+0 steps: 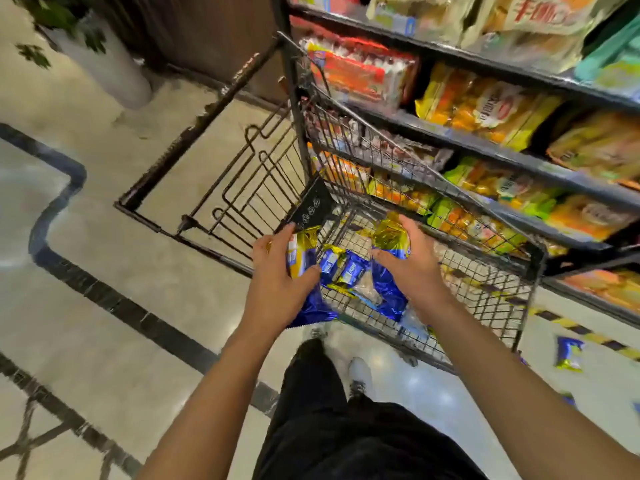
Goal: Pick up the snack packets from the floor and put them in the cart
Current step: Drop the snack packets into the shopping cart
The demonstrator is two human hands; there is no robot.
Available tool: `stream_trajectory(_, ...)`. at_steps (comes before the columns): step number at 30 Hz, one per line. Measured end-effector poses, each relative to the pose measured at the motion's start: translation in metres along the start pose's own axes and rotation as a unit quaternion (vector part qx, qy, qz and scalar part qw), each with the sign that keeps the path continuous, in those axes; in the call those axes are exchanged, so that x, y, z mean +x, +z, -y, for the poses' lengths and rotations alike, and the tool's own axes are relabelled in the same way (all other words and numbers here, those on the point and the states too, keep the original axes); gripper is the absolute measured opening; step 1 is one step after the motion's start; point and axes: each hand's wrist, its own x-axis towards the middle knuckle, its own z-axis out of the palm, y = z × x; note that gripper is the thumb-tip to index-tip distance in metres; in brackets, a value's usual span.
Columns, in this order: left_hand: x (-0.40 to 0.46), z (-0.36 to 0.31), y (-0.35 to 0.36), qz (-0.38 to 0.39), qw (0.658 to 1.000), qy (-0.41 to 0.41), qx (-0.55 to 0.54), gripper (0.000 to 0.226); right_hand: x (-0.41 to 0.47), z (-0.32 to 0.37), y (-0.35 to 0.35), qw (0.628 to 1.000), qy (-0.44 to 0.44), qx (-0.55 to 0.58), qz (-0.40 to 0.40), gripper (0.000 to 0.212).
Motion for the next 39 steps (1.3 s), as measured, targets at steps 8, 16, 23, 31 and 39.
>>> stream_trajectory(8, 0.112, 0.003, 0.025, 0.133, 0.991, 0.027, 0.019, 0.077, 0.049, -0.006, 0.022, 0.994, 0.076, 0.009, -0.073, 0.078)
stream_trajectory(16, 0.192, 0.041, 0.054, 0.241, 0.966, -0.009, 0.092, 0.075, 0.106, -0.036, 0.063, 0.99, 0.113, -0.002, -0.087, 0.075)
stream_trajectory(23, 0.22, 0.086, 0.111, 0.295, 0.941, -0.037, 0.16, 0.076, 0.139, -0.093, 0.106, 0.985, 0.159, -0.041, -0.053, 0.079)
stream_trajectory(31, 0.243, 0.151, 0.19, 0.259, 0.931, -0.012, 0.257, 0.078, 0.188, -0.171, 0.149, 0.971, 0.227, 0.007, -0.076, 0.065)
stream_trajectory(39, 0.25, 0.191, 0.241, 0.218, 0.911, -0.027, 0.349, 0.073, 0.223, -0.226, 0.217, 0.957, 0.261, -0.093, -0.085, 0.077)
